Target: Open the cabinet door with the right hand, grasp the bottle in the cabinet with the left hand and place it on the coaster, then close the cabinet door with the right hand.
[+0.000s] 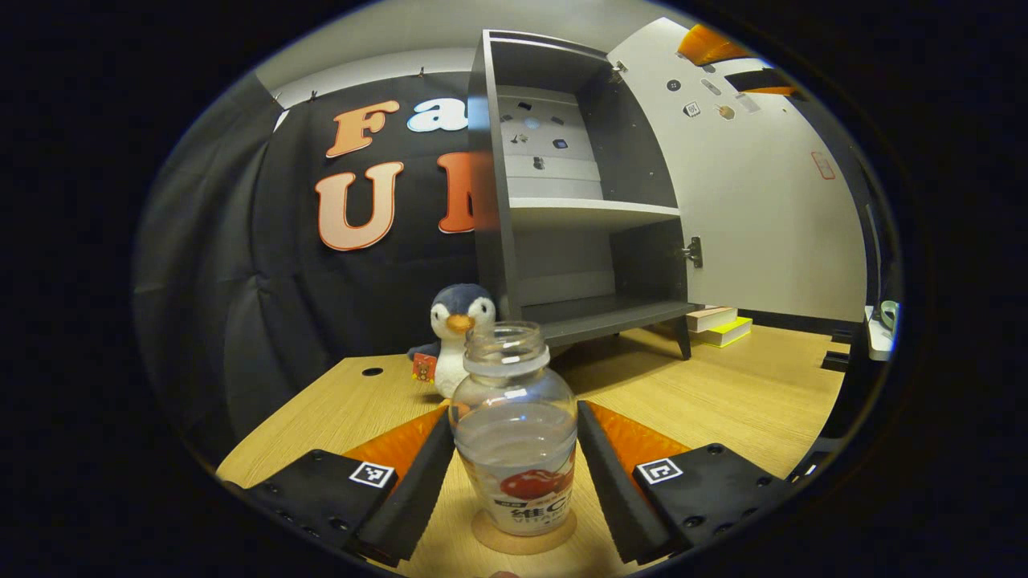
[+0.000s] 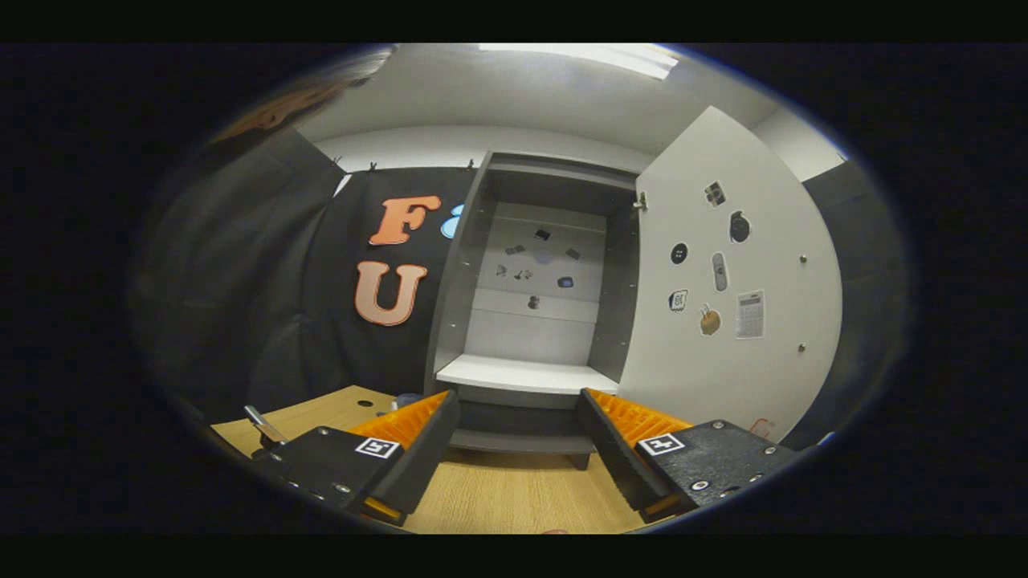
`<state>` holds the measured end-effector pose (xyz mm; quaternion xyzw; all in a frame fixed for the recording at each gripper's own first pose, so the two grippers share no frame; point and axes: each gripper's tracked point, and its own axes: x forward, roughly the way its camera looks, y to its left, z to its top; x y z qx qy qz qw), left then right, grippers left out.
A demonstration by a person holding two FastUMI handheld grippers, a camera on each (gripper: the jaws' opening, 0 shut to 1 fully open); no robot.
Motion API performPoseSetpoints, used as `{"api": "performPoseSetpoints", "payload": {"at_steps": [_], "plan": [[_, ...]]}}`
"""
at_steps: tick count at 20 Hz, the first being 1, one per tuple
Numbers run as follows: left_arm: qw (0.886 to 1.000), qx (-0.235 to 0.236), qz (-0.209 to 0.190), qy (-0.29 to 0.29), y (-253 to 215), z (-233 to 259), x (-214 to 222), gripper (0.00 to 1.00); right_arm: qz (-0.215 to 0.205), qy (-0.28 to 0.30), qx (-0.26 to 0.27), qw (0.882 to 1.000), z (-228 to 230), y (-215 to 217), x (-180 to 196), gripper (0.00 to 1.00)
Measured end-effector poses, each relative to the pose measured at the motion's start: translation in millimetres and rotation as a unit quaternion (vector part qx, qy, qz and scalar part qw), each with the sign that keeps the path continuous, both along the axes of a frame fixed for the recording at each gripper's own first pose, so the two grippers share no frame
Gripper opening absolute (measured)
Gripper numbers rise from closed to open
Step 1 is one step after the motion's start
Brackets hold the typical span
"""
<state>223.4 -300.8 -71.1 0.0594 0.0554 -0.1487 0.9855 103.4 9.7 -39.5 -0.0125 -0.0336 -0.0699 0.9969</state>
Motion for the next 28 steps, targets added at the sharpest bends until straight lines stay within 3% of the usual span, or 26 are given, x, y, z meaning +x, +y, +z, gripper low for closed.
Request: {"api": "performPoseSetpoints", "payload": {"at_steps": [8,11,12,14,20,28], "plan": [[0.999,-0.024,-0.005,-0.023,-11.8,68.9,24.4,0.95,-0.063,-0.02,-0.003,0.998,15.5,-36.1,-23.4,0.92],[0.999,-0.027,-0.006,-0.023,-16.4,96.4,31.4,0.94,-0.064,-0.017,0.009,0.998,13.9,-46.0,-31.3,0.92],[0.999,-0.026,-0.006,-0.022,-18.3,104.2,30.6,0.93,-0.057,-0.014,0.013,0.998,12.7,-46.7,-33.6,0.96],[0.999,-0.036,0.006,-0.029,-23.2,128.6,28.8,0.94,-0.047,-0.007,0.021,0.999,9.2,-54.8,-38.4,0.92],[0.998,-0.045,0.019,-0.041,-58.3,184.5,19.9,0.94,-0.056,-0.016,0.055,0.997,18.3,-113.1,-69.8,0.93],[0.996,-0.072,0.03,-0.048,-110.5,228.1,0.7,0.94,-0.125,-0.026,0.049,0.991,15.9,-212.8,-130.4,0.92]]}}
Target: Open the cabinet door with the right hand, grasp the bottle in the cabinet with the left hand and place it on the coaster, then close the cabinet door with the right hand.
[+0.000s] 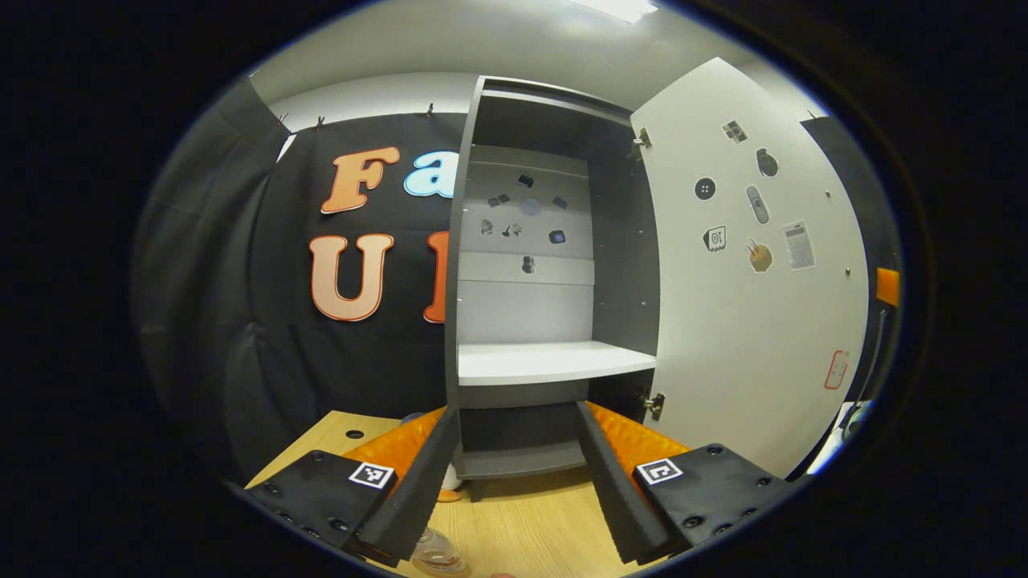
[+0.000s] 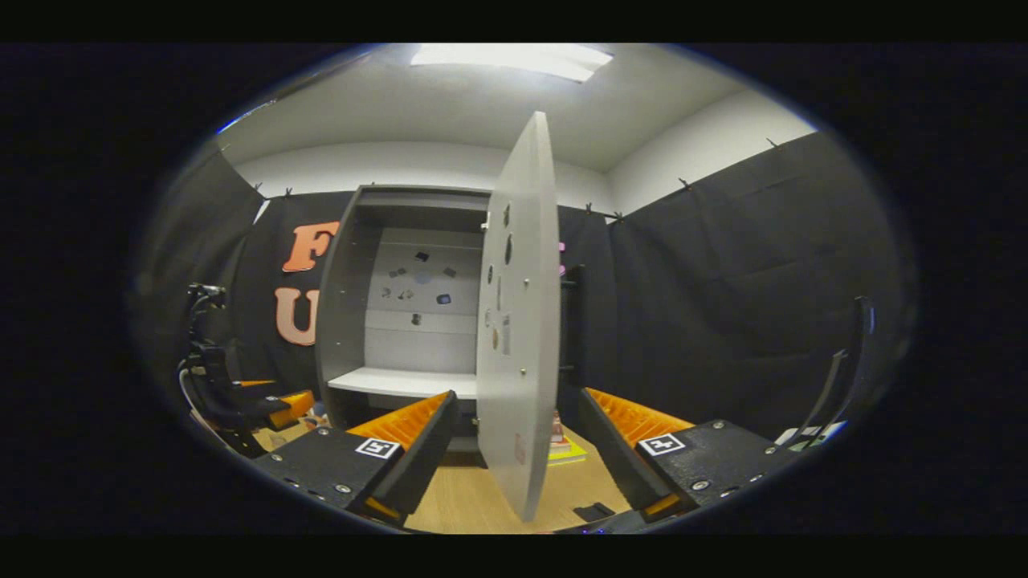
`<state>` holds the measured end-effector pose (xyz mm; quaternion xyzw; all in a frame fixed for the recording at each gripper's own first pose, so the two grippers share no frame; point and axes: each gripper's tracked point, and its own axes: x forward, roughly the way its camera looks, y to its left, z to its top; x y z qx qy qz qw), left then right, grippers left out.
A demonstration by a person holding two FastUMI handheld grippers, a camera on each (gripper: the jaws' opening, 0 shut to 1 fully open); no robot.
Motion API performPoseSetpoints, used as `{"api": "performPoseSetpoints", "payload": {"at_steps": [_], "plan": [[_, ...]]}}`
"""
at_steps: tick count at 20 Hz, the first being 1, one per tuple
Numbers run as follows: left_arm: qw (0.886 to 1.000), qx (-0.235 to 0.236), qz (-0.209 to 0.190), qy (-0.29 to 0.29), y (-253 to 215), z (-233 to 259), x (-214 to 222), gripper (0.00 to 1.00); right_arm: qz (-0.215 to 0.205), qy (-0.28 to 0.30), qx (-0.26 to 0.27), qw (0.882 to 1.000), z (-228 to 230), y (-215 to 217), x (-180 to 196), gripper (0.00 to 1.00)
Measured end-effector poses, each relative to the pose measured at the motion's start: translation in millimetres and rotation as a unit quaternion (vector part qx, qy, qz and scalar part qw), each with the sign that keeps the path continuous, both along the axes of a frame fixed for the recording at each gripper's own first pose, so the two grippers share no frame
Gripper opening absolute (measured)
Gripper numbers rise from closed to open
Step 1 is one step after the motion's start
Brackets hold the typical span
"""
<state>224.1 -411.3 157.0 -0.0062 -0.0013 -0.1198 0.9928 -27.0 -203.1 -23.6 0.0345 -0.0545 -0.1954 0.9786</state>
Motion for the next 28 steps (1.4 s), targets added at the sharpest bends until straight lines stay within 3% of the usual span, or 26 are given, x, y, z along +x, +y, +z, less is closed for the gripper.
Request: {"api": "performPoseSetpoints", "payload": {"at_steps": [6,14,15,16,17,22,28], "plan": [[0.999,-0.005,0.03,-0.012,-6.4,26.7,-23.2,0.94,-0.015,0.003,0.011,1.0,-8.4,-64.0,-3.1,0.92],[0.998,0.013,0.053,-0.015,12.3,43.0,-36.2,0.94,0.042,0.006,0.03,0.999,-5.4,-64.9,17.9,0.9],[0.998,0.012,0.055,-0.01,15.2,41.6,-37.0,0.94,0.049,0.007,0.026,0.998,-4.0,-60.0,18.7,0.9],[0.998,0.011,0.056,-0.004,17.5,40.4,-37.5,0.94,0.059,0.008,0.027,0.998,-2.4,-51.1,22.1,0.84],[0.998,0.008,0.057,0.001,20.5,39.2,-37.9,0.94,0.072,0.008,0.033,0.997,-1.0,-39.7,26.2,0.9],[0.996,0.004,0.085,0.015,50.4,37.9,-38.8,0.94,0.156,0.007,0.068,0.985,6.2,25.5,56.8,0.9],[0.995,0.007,0.098,0.014,93.8,35.5,-24.0,0.93,0.202,0.002,0.103,0.974,17.3,89.8,102.8,0.9]]}}
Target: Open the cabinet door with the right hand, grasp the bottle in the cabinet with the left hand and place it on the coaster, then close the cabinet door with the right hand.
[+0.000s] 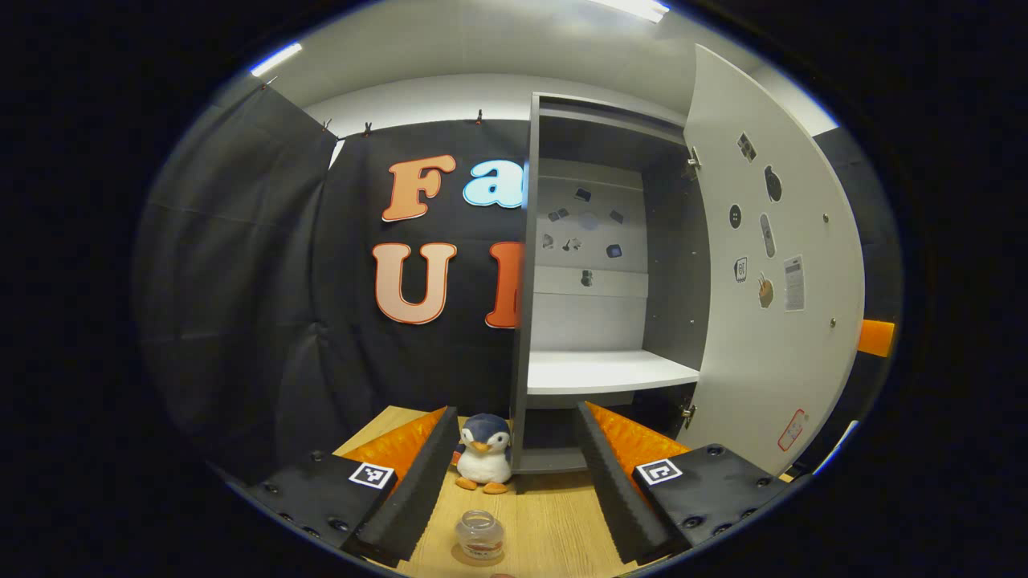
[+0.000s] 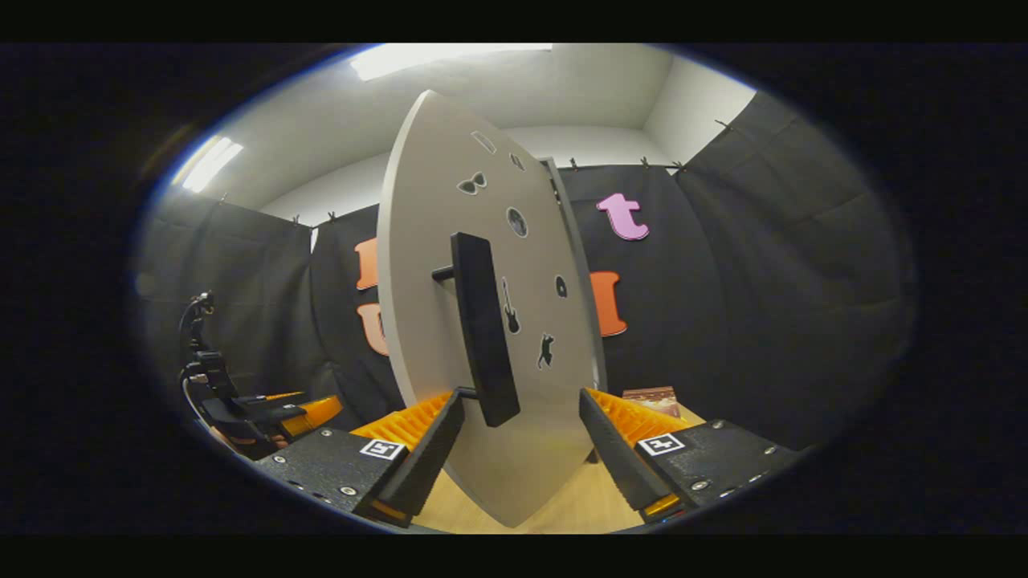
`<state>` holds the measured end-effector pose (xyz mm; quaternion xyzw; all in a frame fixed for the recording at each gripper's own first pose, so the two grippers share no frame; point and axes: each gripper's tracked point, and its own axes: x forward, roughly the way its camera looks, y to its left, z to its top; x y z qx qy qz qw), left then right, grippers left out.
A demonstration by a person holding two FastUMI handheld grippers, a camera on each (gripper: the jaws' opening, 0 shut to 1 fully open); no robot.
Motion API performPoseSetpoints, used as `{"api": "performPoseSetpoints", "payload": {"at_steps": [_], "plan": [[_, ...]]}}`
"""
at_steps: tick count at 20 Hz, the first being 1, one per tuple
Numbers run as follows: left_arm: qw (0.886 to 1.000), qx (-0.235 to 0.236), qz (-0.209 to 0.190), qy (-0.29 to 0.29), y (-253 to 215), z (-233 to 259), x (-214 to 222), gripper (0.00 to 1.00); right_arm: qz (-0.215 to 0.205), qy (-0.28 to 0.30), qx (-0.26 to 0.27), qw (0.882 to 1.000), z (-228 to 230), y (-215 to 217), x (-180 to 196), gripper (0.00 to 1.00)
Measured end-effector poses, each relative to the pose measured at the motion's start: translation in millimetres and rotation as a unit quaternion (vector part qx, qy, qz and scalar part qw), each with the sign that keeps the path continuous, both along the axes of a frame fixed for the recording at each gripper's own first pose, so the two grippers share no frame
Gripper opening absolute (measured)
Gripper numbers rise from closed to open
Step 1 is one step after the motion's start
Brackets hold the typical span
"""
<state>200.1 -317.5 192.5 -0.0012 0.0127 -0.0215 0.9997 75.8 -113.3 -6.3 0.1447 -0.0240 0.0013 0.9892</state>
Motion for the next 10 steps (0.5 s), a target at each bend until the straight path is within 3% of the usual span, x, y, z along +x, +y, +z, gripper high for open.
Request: {"api": "performPoseSetpoints", "payload": {"at_steps": [4,5,6,9,10], "plan": [[1.0,0.006,-0.005,-0.002,29.4,-3.8,23.3,0.94,0.014,-0.007,-0.016,1.0,14.6,52.3,39.4,0.9],[1.0,0.007,-0.008,-0.003,37.8,-3.4,30.3,0.94,0.011,-0.013,-0.021,1.0,19.8,63.0,52.3,0.97],[1.0,0.006,-0.01,-0.003,46.1,-4.6,38.1,0.94,0.003,-0.011,-0.029,1.0,18.7,65.4,62.0,0.91],[1.0,0.005,-0.022,0.0,66.2,-9.5,61.9,0.93,-0.016,-0.004,-0.037,0.999,17.1,78.3,73.6,0.97],[1.0,0.005,-0.029,0.002,71.4,-11.0,69.4,0.93,-0.022,-0.001,-0.033,0.999,17.0,79.6,77.4,0.95]]}}
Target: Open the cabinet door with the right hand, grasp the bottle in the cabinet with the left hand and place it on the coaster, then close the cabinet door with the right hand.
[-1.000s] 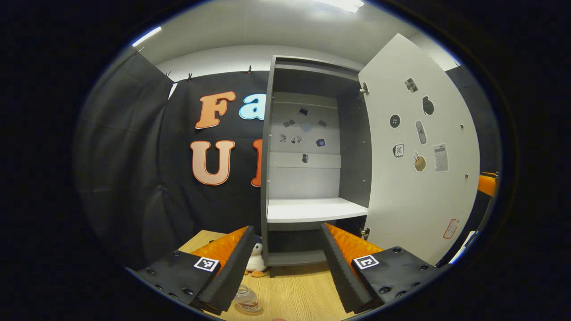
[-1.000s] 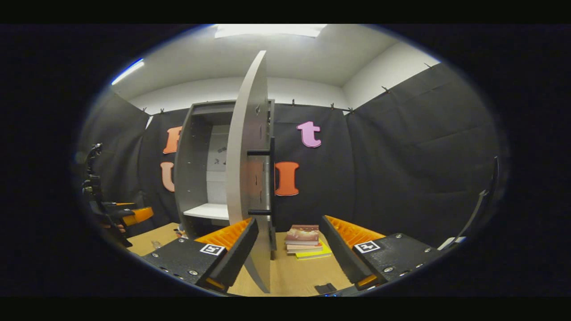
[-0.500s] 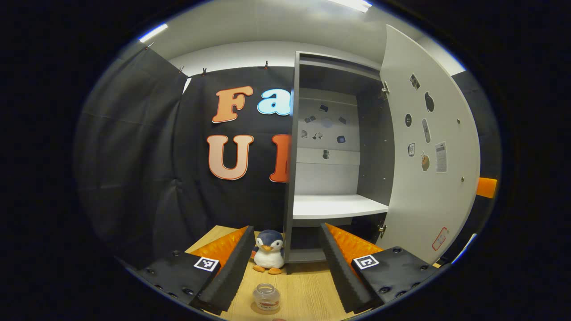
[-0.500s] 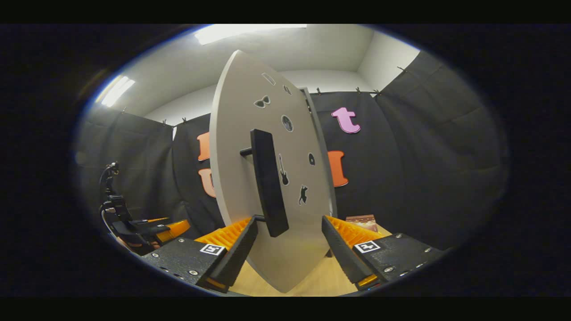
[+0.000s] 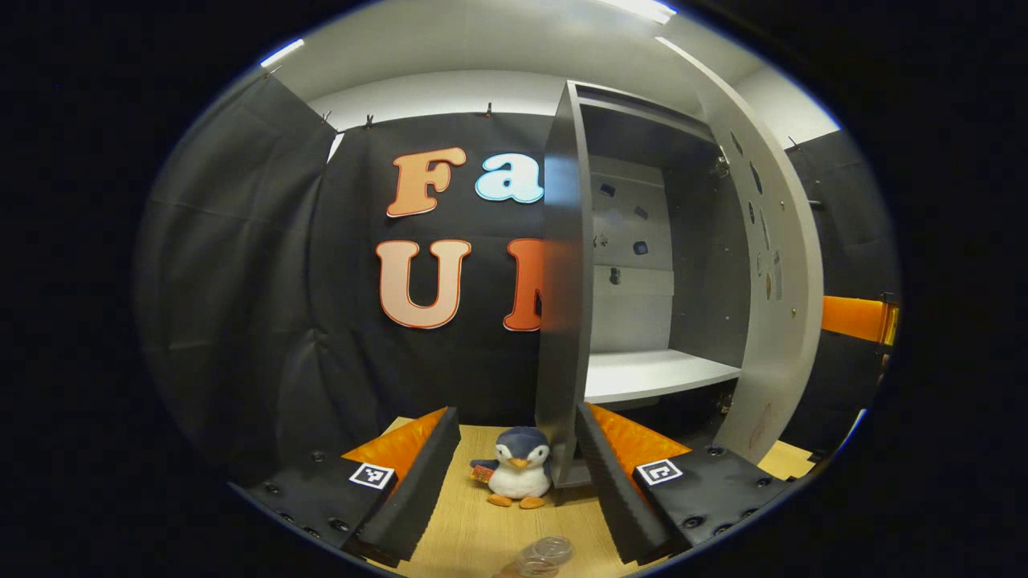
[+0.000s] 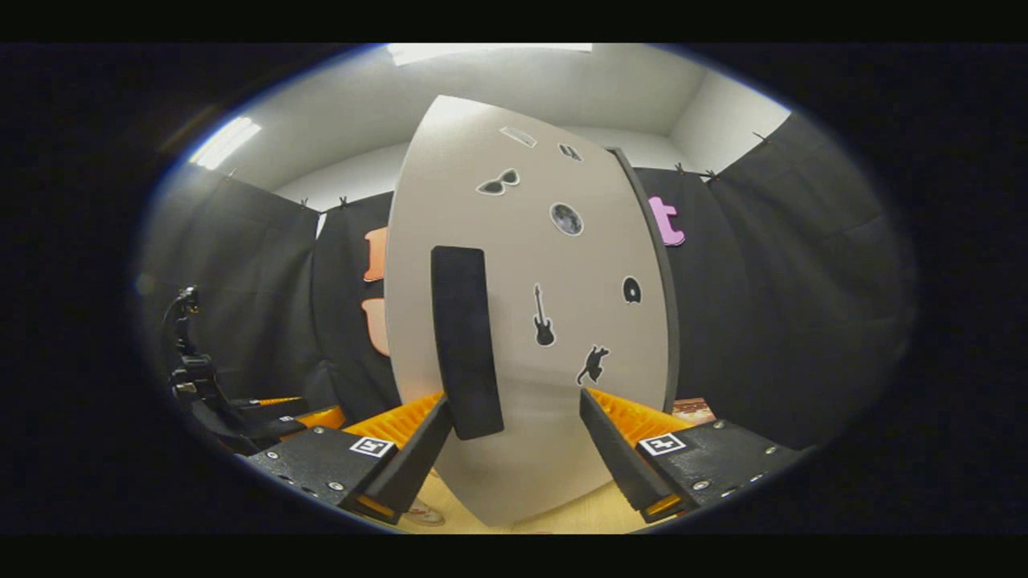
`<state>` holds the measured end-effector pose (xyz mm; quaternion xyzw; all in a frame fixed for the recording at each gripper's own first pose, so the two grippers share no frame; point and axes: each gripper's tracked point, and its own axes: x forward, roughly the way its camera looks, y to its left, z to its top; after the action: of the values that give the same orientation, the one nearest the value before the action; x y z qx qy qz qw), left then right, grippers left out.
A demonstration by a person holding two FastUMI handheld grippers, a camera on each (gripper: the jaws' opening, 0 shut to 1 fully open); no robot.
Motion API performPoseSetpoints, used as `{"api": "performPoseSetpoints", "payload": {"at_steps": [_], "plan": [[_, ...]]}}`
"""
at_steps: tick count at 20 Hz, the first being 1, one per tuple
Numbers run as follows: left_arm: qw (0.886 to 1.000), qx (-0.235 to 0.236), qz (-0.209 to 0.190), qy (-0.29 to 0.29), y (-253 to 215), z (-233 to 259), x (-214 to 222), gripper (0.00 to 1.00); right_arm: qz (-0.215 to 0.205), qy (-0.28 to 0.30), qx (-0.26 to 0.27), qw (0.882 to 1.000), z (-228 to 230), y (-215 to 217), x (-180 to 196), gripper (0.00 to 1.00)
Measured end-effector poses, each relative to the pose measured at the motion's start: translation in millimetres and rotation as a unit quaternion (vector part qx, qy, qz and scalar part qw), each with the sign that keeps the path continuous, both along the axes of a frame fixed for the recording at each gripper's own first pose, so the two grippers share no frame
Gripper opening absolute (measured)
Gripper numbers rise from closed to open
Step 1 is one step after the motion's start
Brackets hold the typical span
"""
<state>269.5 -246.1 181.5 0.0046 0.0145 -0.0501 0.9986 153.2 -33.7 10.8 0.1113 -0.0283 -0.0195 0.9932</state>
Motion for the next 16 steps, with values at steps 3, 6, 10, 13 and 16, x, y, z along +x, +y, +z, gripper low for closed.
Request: {"api": "performPoseSetpoints", "payload": {"at_steps": [3,6,10,13,16], "plan": [[0.999,-0.047,-0.025,0.011,11.2,1.9,23.0,0.94,-0.011,0.009,0.015,1.0,-2.2,7.0,11.0,0.95],[0.996,-0.079,-0.025,0.019,29.0,12.1,43.0,0.94,-0.017,0.015,0.012,1.0,-2.2,13.6,23.5,0.97],[0.998,-0.058,-0.005,-0.007,55.7,44.3,55.5,0.99,-0.013,0.015,0.001,1.0,-1.5,17.0,35.3,0.95],[0.998,-0.063,0.001,-0.028,61.3,62.0,54.2,0.93,-0.002,0.02,0.005,1.0,-2.6,20.9,43.6,0.95],[0.998,-0.042,0.008,-0.04,59.5,69.7,52.1,0.99,0.011,0.022,0.014,1.0,-5.6,24.6,49.2,0.95]]}}
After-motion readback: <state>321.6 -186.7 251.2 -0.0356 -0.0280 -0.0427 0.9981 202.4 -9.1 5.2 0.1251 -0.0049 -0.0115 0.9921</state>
